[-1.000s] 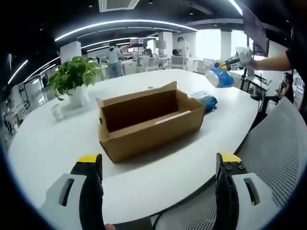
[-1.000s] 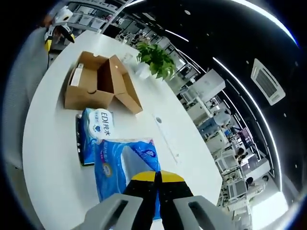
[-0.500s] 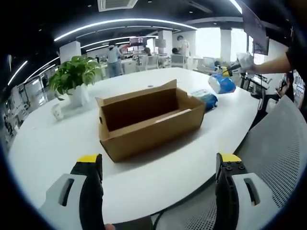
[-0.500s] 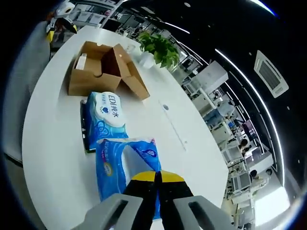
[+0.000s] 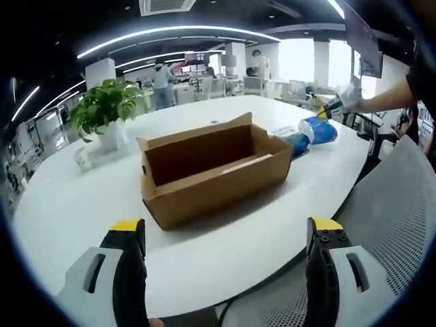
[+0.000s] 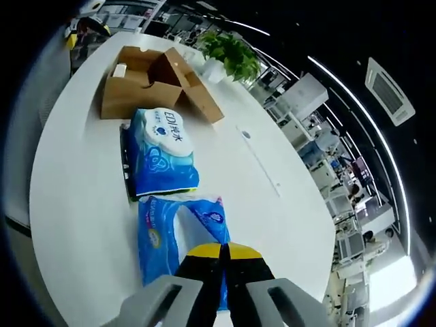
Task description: Operate the shoe box by opening the lid, removing the specified soft item, and placing it in the target area until the item is outside and the box remains undamaged.
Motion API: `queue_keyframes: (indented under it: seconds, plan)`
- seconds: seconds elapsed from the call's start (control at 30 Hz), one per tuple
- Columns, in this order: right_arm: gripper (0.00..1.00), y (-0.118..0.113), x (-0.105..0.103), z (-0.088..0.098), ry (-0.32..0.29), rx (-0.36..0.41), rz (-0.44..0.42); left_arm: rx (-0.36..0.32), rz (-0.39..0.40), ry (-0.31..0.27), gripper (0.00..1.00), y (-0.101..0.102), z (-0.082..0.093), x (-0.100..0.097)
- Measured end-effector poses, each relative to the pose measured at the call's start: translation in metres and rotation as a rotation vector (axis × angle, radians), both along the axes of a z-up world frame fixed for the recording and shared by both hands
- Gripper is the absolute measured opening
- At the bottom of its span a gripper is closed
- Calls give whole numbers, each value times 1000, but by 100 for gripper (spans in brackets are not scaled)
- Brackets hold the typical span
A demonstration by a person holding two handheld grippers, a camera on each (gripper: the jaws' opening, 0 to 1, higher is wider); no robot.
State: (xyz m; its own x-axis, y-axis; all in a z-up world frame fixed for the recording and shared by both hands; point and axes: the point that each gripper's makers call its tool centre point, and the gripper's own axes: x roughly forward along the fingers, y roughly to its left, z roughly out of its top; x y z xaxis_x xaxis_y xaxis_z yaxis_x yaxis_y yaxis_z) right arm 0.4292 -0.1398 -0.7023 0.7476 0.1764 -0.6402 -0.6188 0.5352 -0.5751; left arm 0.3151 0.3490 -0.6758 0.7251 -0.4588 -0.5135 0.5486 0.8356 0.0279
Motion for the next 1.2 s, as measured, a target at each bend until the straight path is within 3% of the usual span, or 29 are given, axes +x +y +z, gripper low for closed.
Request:
queue_keyframes:
  seconds: [0.37, 0.5, 0.8, 1.0, 1.13, 1.2]
  plan:
    - [0, -4, -2, -17, 44, 3, -33, 2, 4, -4, 97, 1, 0, 0]
    - [0, -6, -1, -19, 68, 39, -69, -1, 5, -2, 97, 1, 0, 0]
    - [0, -8, -3, -22, 82, 39, -95, -4, -3, 3, 97, -1, 0, -1]
    - [10, -13, -2, -13, 72, 62, -135, -8, -11, 3, 97, -3, 0, -1]
    - [20, -24, -9, -11, 110, 109, -250, -15, -13, 1, 96, -3, 1, -1]
    - [23, -27, -9, -6, 96, 145, -280, -21, -14, -1, 96, -3, 1, -1]
